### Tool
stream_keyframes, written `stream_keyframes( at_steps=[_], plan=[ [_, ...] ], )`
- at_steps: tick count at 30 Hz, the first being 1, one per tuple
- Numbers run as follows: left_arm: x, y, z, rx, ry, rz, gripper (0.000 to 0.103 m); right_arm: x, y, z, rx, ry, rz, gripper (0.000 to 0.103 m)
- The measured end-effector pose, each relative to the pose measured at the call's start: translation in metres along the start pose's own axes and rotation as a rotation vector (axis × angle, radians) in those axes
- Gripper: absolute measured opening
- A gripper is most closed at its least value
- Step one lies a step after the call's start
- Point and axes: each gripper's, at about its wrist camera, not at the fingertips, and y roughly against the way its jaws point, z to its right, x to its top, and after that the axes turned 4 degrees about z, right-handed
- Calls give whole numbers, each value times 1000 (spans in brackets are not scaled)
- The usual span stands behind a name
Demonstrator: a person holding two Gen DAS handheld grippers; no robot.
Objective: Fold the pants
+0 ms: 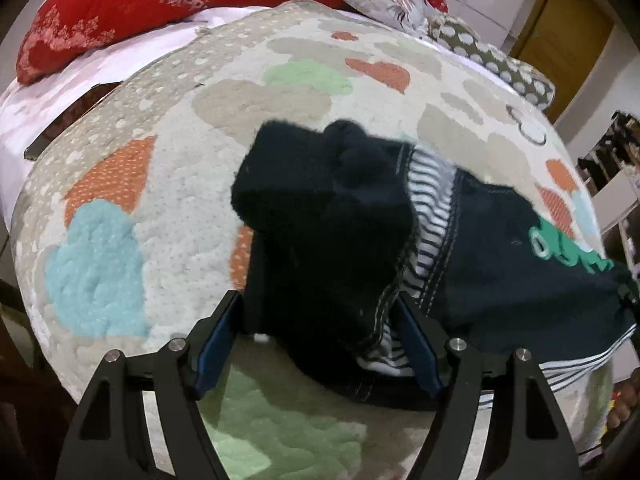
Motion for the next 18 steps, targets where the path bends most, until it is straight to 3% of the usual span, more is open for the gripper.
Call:
stream_keyframes(
  at_steps=[3,7,9,12,13,16,18],
  plan=[
    [-6,0,7,38,-23,37,80,-6,-7,12,-32,-18,-25,18],
    [-5,3,-3,-13,-12,20,81,-21,-13,24,-80,-19,-29,18],
    [-3,13,-12,-58,26,6,81,-22,-12,26,-89,-20,-15,24],
    [-1,41,-22,-130,54,27,81,-15,-1,34,-100,-71,6,47],
    [0,52,-20,-152,49,45,81,-12,6,37,-103,-95,26,57],
    [3,77,-5,-191,2,105,81,-6,52,47,-149,-189,194,62],
    [2,79,19,-210,-66,115,81,-3,70,39,-132,-175,247,62]
  ],
)
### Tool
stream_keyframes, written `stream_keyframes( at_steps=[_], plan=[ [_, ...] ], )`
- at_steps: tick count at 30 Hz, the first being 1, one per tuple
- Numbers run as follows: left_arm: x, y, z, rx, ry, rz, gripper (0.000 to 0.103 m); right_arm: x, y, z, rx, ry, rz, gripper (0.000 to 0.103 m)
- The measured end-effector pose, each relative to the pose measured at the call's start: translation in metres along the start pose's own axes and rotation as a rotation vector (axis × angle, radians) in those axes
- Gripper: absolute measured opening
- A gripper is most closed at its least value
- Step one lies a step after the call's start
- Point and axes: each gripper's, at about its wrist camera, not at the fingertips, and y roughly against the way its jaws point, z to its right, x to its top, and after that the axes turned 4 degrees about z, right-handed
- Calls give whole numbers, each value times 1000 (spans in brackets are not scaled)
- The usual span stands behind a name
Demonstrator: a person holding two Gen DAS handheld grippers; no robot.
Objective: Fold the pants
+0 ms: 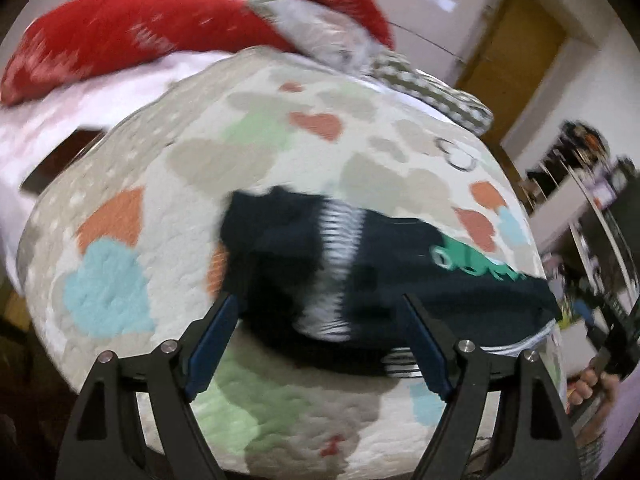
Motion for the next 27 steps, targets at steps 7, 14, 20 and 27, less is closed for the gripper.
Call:
stream_keyframes(
  at_steps=[7,14,20,27],
  plan=[
    [-40,-71,56,55,-193,-212,81,-64,-9,-95,201,321,-202,24],
    [-32,-46,63,-12,-251,-235,81,-75,-31,-41,58,221,-301,22],
    [14,-37,118,-170,-276,-196,81,-47,19,7,100,61,-124,42],
    [23,-93,247,-359,-454,-289,81,-54,22,17,156,52,-150,51]
  ],
)
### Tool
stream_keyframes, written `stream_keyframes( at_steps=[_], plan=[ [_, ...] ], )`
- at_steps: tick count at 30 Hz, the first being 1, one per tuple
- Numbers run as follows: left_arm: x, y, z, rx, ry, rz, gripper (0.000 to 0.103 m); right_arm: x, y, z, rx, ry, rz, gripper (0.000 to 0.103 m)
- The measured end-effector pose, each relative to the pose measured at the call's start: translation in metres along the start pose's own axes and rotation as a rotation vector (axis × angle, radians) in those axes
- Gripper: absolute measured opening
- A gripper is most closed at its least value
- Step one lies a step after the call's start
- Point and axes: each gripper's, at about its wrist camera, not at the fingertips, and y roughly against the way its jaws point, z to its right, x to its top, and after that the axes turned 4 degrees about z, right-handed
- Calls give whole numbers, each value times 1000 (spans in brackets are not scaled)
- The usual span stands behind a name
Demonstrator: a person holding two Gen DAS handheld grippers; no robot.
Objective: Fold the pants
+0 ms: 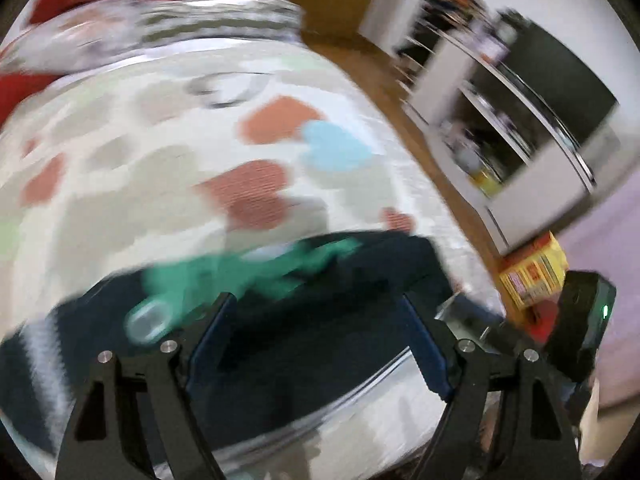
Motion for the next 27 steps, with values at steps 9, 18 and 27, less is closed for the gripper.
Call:
stream_keyframes(
  at_steps=[9,18,27],
  plan=[
    [35,-116,63,-115,-116,-214,81,-5,-25,-12,-4,55,-49,59],
    [36,-130,68,-89,-202,-234,25,-8,-54,-24,-23,136,-26,37],
    [28,-55,15,-143,-31,-40,23,0,-48,-72,36,243,-22,22]
  ],
)
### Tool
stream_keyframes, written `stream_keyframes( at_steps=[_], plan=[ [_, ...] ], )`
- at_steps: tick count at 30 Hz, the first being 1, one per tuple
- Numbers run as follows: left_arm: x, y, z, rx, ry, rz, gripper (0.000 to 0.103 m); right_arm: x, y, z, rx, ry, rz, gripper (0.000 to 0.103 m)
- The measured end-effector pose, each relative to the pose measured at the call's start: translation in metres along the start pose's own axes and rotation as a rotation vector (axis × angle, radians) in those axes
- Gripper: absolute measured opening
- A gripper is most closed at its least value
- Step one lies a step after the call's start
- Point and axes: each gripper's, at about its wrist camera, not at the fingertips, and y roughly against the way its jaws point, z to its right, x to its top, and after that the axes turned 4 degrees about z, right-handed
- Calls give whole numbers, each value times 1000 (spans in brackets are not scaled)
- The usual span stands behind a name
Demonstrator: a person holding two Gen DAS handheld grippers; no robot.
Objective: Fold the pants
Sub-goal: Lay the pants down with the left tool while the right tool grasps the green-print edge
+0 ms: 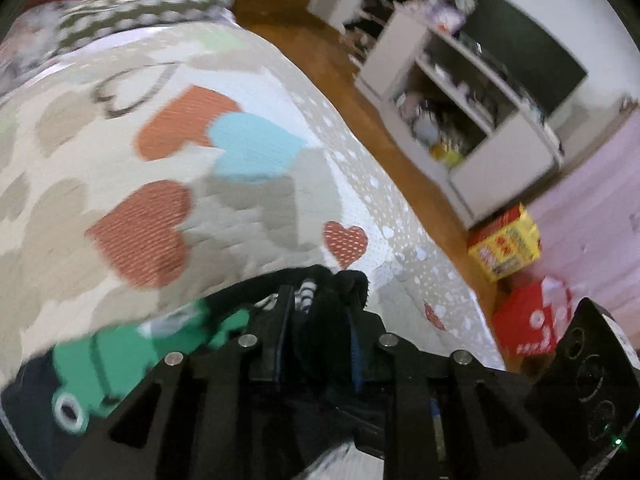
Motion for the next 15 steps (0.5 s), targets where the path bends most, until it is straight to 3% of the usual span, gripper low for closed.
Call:
stream_keyframes(
  at_steps=[6,10,12,15],
  plan=[
    [-52,63,-64,11,210,130,28,-7,-14,-65,93,185,-46,25],
    [-97,86,-102,39,371,150,41,-26,-47,-99,154,260,-165,48],
    [-112,97,-108,59,398,177,43,-36,-61,-109,140,286,-219,51],
    [-136,125,-114,116,420,248,53,-37,-59,-116,136,296,-220,53]
  ],
)
